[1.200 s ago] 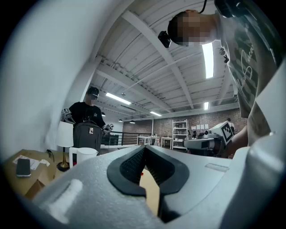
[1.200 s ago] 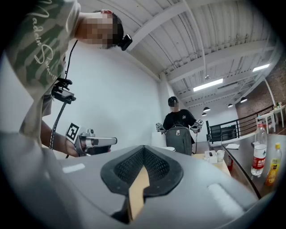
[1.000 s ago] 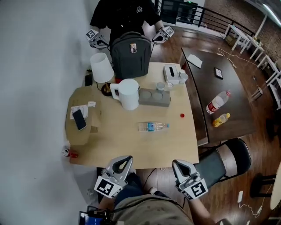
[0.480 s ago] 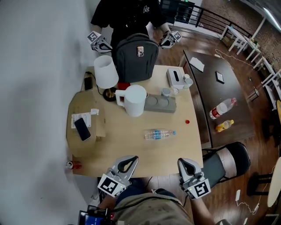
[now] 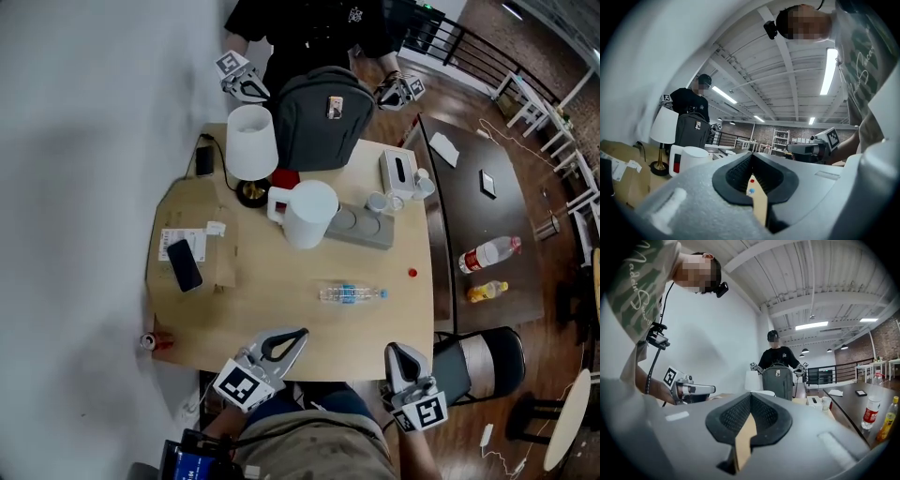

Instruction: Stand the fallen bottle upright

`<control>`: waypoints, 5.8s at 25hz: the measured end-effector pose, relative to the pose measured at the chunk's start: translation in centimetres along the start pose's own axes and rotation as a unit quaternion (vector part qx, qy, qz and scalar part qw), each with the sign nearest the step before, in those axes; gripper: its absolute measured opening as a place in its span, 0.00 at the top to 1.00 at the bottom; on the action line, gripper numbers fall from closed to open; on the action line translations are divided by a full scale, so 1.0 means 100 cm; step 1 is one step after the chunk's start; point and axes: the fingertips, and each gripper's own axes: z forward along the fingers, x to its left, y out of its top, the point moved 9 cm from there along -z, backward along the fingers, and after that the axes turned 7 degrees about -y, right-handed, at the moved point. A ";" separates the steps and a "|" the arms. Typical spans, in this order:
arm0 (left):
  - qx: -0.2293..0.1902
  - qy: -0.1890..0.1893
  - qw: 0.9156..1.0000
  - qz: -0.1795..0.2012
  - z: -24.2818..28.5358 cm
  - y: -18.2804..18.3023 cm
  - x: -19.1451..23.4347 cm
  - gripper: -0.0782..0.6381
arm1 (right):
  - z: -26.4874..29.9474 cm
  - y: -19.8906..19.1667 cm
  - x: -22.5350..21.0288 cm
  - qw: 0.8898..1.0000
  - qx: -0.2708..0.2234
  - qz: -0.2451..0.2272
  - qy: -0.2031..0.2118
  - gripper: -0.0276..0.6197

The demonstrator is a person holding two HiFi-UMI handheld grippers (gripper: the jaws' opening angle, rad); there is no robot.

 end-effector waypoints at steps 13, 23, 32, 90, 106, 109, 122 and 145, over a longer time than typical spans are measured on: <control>0.108 -0.033 0.992 0.050 0.068 -0.008 0.023 0.89 | 0.028 -0.001 -0.057 1.000 -0.028 0.003 0.014 0.95; 0.230 -0.084 0.962 0.116 0.156 -0.027 0.034 0.89 | 0.013 -0.016 -0.092 0.999 -0.029 0.026 -0.024 0.95; 0.437 -0.194 0.861 0.173 0.237 -0.078 0.034 0.48 | 0.003 -0.030 -0.129 0.997 -0.015 0.045 -0.067 0.95; 0.320 -0.279 0.900 0.102 0.277 -0.161 0.066 0.45 | -0.009 -0.061 -0.155 0.993 0.024 0.095 -0.067 0.95; 0.110 -0.251 0.960 0.051 0.210 -0.155 0.065 0.45 | 0.004 -0.035 -0.054 0.997 0.053 0.049 0.009 0.95; 0.122 -0.252 0.959 0.045 0.204 -0.170 0.074 0.45 | -0.001 -0.037 -0.049 0.997 0.062 0.042 0.001 0.95; 0.089 -0.239 0.966 0.046 0.167 -0.189 0.065 0.44 | -0.019 -0.041 -0.025 0.996 0.080 0.027 0.008 0.95; 0.104 -0.250 0.960 0.069 0.143 -0.194 0.060 0.41 | 0.054 -0.125 -0.021 0.979 0.120 -0.009 0.167 0.68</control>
